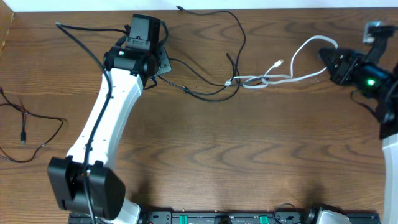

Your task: Untangle cables

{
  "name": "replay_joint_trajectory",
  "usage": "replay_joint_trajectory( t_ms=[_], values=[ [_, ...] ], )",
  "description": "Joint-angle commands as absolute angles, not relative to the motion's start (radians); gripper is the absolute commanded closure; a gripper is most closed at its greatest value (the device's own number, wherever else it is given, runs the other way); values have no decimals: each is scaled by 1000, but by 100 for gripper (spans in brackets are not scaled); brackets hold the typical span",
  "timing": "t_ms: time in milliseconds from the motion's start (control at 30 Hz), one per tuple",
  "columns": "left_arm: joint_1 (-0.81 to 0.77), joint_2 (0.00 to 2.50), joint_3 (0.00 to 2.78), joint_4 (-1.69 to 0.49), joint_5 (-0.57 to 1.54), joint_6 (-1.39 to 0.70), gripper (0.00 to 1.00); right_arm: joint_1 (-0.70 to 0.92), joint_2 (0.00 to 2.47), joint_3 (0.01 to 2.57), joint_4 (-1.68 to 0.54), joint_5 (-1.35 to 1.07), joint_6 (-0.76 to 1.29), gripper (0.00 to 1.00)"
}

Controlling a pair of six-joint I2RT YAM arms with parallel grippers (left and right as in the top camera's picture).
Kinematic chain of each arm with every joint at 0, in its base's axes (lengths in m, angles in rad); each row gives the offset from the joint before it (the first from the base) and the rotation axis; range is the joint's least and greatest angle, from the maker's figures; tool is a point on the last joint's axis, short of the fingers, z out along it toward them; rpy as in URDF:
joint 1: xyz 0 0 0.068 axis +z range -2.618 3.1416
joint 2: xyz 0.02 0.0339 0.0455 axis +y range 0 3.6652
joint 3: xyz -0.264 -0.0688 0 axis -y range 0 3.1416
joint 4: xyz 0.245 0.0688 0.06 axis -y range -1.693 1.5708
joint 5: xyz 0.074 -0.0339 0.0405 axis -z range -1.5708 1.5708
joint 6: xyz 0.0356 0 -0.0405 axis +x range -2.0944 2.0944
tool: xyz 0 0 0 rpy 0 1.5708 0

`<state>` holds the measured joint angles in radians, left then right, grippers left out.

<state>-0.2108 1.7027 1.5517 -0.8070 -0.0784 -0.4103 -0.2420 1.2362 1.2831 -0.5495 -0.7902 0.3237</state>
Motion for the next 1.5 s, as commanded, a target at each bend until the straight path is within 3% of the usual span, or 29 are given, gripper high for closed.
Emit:
replay_joint_trajectory(
  t_ms=[0, 833, 1167, 1467],
  values=[
    [-206, 1742, 1553, -810, -99, -394, 92, -276, 1221, 1422, -585, -826, 321, 99],
    [-159, 1793, 1553, -804, -149, -394, 92, -537, 1221, 1871, -632, -857, 371, 99],
    [-129, 1793, 1553, -807, -150, -394, 92, -679, 1222, 1922, -588, -867, 415, 99],
    [-123, 1793, 1553, -802, -150, -398, 92, -675, 1253, 1921, -595, -1006, 441, 99]
  ],
)
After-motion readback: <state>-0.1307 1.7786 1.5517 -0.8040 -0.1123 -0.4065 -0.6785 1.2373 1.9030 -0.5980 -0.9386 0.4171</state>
